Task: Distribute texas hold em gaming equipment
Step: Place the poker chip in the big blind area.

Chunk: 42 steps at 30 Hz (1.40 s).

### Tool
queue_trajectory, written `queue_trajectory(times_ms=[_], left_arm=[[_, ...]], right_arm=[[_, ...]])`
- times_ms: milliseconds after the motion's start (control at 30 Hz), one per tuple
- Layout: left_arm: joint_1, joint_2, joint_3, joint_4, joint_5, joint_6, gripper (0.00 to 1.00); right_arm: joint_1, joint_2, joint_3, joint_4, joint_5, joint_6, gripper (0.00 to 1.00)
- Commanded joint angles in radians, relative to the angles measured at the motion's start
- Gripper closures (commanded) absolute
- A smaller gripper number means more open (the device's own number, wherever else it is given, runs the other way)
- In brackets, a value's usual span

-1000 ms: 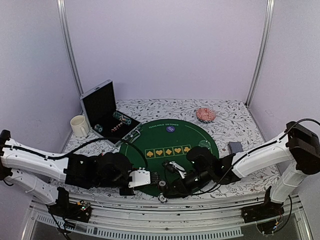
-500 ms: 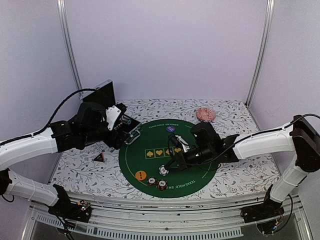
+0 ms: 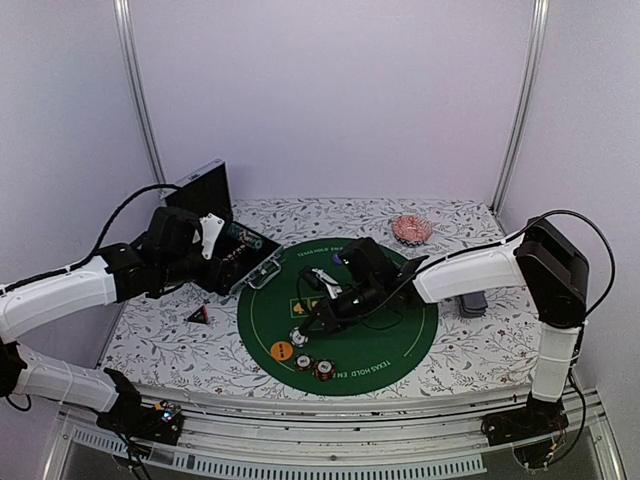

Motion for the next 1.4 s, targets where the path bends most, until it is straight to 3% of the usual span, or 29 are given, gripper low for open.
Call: queue_trajectory(times_ms=[0, 233, 433, 967, 1200, 1367], left_arm=[[0.015, -0.002, -0.016, 0.011, 0.017, -0.005, 0.09], [0.017, 0.015, -0.016, 0.011, 0.017, 0.001, 0.08], [0.019, 0.026, -0.014, 0.012, 0.018, 0.004, 0.08], [0.019, 0.031, -0.018, 0.008, 0.004, 0.010, 0.08], [0.019, 0.040, -0.019, 0.008, 0.003, 0.013, 0.08], [0.021, 0.046, -0.019, 0.008, -0.001, 0.013, 0.08]], right_arm=[[-0.025, -0.088, -0.060, -0.012, -0.003, -0.027, 0.98], [-0.046, -0.319, -0.289, -0.043, 0.045, 0.019, 0.97], [-0.047, -0.407, -0.476, 0.006, 0.046, 0.102, 0.98], [-0.046, -0.192, -0.441, 0.117, 0.014, 0.124, 0.97], [-0.047, -0.223, -0.383, -0.072, 0.151, 0.101, 0.79], [-0.046, -0.284, -0.310, -0.251, 0.266, 0.062, 0.52]])
